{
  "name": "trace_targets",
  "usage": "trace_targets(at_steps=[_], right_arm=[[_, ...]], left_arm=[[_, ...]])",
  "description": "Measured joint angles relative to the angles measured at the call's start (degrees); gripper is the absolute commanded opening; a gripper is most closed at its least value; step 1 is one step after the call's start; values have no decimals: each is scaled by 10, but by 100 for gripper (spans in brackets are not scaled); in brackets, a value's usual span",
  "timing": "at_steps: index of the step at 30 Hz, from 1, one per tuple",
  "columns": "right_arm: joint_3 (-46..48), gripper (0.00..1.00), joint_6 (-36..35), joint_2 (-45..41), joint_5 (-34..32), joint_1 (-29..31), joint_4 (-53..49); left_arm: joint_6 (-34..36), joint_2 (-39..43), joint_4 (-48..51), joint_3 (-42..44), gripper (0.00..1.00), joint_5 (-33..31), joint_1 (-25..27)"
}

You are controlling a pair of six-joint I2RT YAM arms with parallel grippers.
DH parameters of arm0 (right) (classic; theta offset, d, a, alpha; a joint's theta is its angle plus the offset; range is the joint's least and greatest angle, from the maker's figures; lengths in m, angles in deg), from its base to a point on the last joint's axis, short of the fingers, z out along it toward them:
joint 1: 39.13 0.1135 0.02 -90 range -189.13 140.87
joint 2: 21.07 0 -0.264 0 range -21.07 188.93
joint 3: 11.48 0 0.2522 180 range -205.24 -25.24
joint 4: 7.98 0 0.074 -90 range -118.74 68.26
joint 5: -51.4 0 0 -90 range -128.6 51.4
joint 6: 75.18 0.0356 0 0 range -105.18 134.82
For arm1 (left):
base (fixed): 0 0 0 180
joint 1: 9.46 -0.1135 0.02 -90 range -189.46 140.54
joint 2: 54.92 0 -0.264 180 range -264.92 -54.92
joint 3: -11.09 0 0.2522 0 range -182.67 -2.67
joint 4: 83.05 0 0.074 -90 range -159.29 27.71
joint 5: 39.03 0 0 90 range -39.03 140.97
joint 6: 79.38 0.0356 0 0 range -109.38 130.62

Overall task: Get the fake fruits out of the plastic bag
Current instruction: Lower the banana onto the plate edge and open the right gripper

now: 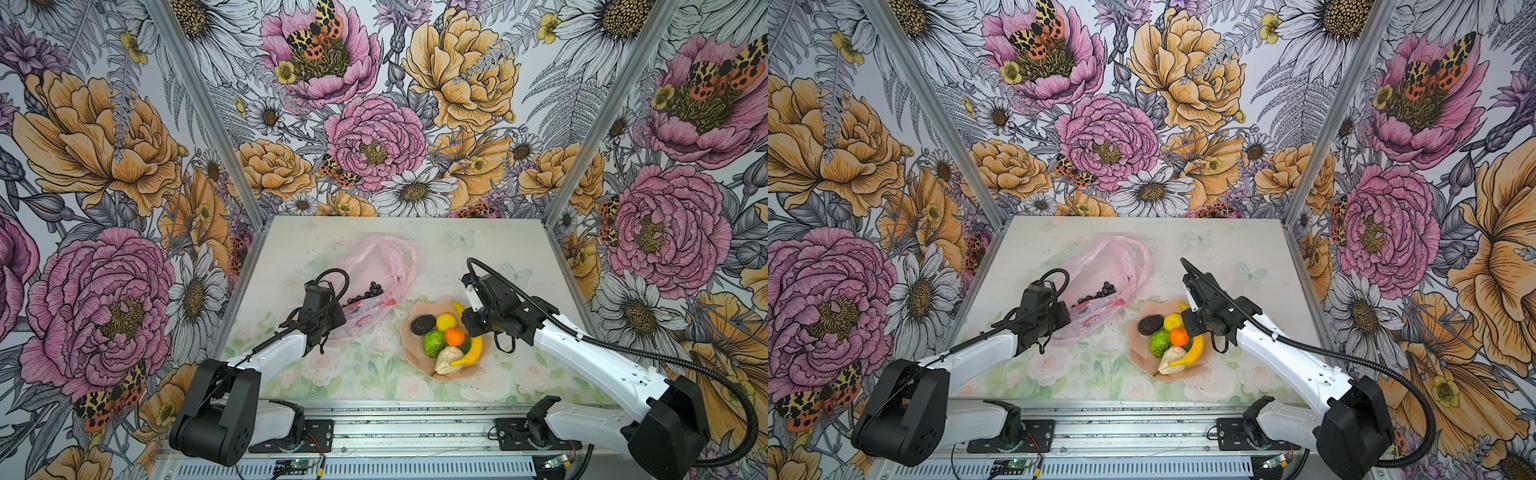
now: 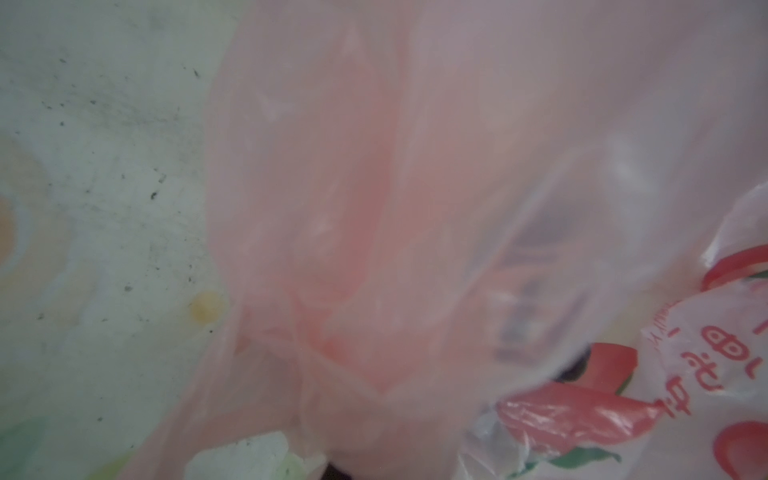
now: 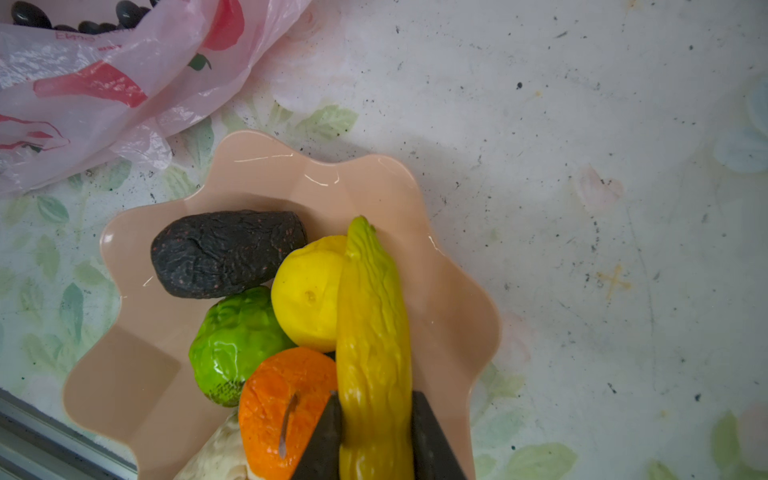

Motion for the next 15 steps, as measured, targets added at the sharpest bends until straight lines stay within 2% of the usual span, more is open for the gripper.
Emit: trace_targets(at_steps=[15], right_arm=[[8,20,33,14,-34,1,-5]], left_arm=[[0,0,0,0,0,2,0]])
